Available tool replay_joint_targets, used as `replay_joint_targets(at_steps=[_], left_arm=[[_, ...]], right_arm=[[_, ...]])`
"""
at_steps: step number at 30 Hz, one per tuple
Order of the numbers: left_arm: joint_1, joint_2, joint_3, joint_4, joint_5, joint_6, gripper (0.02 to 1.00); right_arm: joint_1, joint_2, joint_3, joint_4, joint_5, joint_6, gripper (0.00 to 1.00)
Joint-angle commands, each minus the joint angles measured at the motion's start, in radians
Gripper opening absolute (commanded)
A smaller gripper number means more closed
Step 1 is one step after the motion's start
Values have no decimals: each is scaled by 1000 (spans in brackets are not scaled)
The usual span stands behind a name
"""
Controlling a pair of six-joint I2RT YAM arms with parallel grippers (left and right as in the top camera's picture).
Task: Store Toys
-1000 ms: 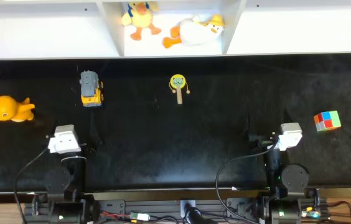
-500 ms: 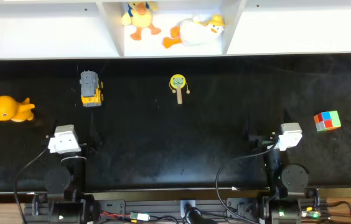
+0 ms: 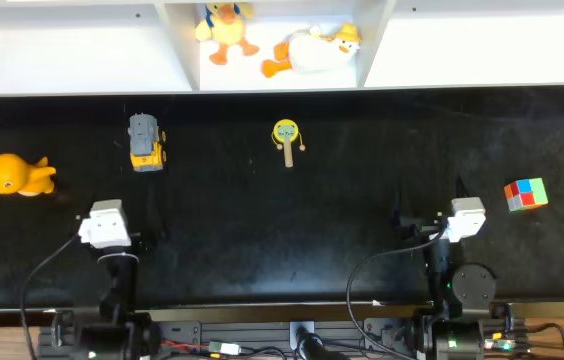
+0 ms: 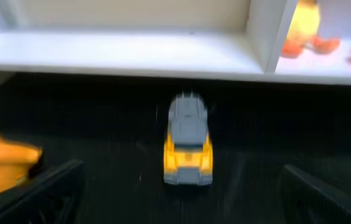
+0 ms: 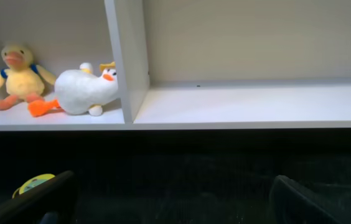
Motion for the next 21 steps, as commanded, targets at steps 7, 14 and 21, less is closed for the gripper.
replay_joint_targets(at_steps=[7, 14, 21], left_arm=[[4, 159, 325, -308, -1, 4, 998], [63, 275, 422, -422, -1, 5, 998], [210, 389, 484, -469, -1, 80, 998]], right_arm=[[-2, -9, -14, 1, -3, -3, 993], [-2, -9, -14, 1, -3, -3, 996], [-2, -9, -14, 1, -3, -3, 996]])
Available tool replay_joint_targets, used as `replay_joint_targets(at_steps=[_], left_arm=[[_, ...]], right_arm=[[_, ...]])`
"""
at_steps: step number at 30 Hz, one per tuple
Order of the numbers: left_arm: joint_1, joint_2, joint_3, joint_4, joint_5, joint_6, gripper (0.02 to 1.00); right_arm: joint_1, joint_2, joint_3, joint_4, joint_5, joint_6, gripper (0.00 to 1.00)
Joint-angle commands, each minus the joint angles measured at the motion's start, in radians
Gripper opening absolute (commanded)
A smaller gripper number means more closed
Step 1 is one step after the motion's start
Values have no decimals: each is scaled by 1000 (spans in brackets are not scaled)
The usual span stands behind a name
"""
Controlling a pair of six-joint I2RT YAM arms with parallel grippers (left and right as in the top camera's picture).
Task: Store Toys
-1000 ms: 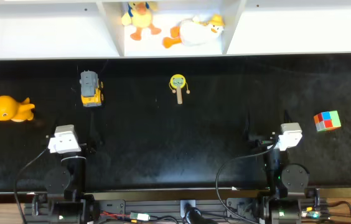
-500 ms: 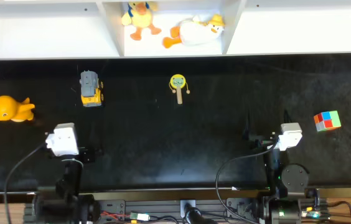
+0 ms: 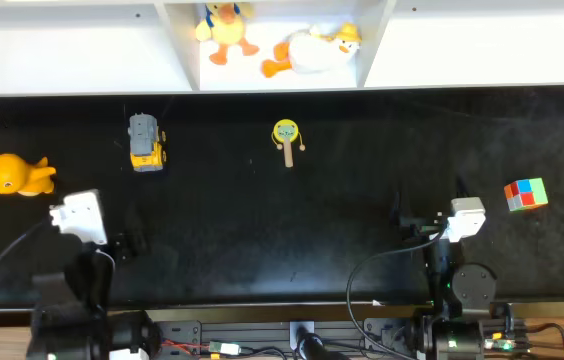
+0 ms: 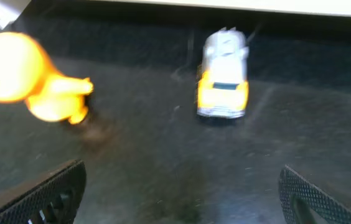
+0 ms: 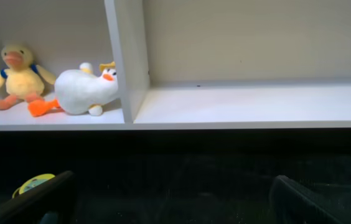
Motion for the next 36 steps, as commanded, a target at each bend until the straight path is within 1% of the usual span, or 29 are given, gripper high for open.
replay_joint_targets(at_steps=[1, 6, 9, 13, 19, 25, 28, 33, 36], left_arm=[[91, 55, 67, -8, 0, 84, 998], [231, 130, 113, -8, 11, 119, 998], [305, 183, 142, -7, 39, 179, 998], [357, 252, 177, 21, 86, 250, 998], [391, 386, 222, 91, 138, 269, 998], [457, 512, 287, 116, 212, 282, 998], [512, 551, 312, 119, 274, 312, 998], [624, 576, 320, 111, 379, 404, 998], [679, 578, 320, 89, 409, 474, 998]], right_arm=[[-2, -8, -14, 1, -3, -3, 993], [-2, -8, -14, 1, -3, -3, 996], [-2, -8, -14, 1, -3, -3, 996], [-2, -8, -14, 1, -3, -3, 996], [-2, -8, -14, 1, -3, -3, 996], [-2, -8, -14, 1, -3, -3, 993], [-2, -8, -14, 1, -3, -3, 996], [-2, -8, -14, 1, -3, -3, 996], [-2, -8, -14, 1, -3, -3, 996]])
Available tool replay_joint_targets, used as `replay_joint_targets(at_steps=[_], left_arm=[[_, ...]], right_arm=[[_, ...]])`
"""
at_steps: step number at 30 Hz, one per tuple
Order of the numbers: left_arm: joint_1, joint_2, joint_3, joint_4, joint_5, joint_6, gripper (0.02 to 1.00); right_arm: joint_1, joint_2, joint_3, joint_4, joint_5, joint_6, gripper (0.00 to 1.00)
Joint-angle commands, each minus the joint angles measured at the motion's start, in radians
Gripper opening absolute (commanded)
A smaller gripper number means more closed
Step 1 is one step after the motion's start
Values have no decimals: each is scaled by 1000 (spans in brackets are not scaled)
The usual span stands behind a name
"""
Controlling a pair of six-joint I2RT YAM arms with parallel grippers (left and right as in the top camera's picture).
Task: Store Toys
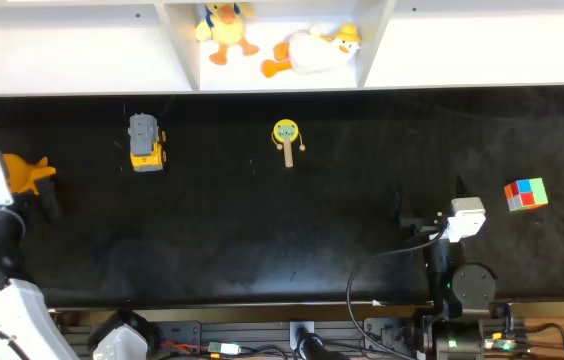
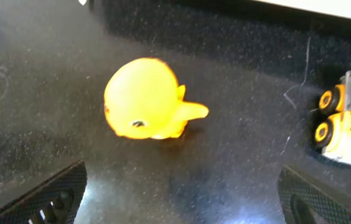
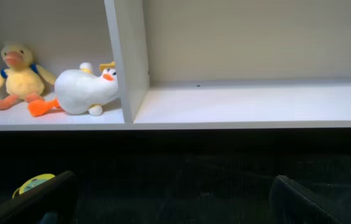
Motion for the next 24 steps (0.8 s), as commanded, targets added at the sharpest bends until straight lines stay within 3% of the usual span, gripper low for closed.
replay_joint_targets(at_steps=[1, 13, 24], left_arm=[[76, 5, 27, -25, 96, 144, 998], [111, 117, 47, -45, 137, 364, 998], [166, 215, 134, -38, 135, 366, 998]], right_arm=[[-2, -8, -14, 2, -3, -3, 993], [-2, -8, -14, 2, -3, -3, 996], [-2, -8, -14, 2, -3, -3, 996]])
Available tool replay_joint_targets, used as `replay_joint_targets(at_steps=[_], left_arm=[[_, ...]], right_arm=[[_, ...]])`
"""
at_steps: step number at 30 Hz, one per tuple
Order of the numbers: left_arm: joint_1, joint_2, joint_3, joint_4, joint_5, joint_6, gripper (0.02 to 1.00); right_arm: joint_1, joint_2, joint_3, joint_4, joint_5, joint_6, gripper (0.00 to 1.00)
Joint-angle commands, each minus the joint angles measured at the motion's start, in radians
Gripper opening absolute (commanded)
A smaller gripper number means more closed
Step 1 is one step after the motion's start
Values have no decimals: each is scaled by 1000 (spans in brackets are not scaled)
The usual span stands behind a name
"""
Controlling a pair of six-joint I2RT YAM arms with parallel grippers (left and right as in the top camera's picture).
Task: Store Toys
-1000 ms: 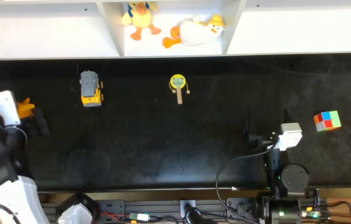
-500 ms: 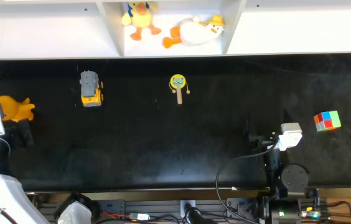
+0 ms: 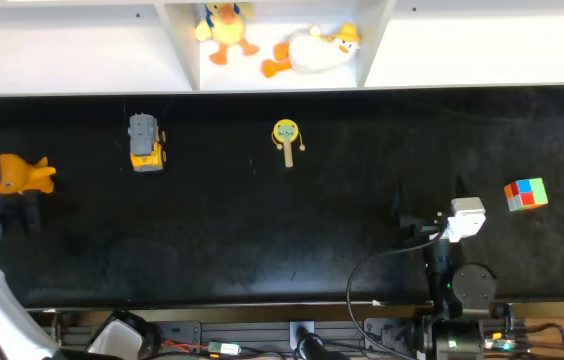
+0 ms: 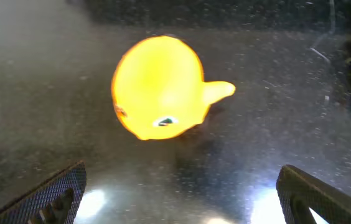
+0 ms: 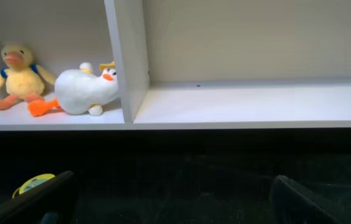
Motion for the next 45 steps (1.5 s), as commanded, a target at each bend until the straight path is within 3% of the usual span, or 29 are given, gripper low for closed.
replay_joint_targets(at_steps=[1, 30, 45], left_arm=[[31, 3, 45, 0, 16, 27, 998], [80, 133, 48, 71, 25, 12, 1000], [79, 196, 48, 162, 119, 12, 998]], right_arm=[[-2, -8, -14, 2, -4, -3, 996], [-2, -8, -14, 2, -4, -3, 996], [-2, -8, -14, 2, -4, -3, 993]])
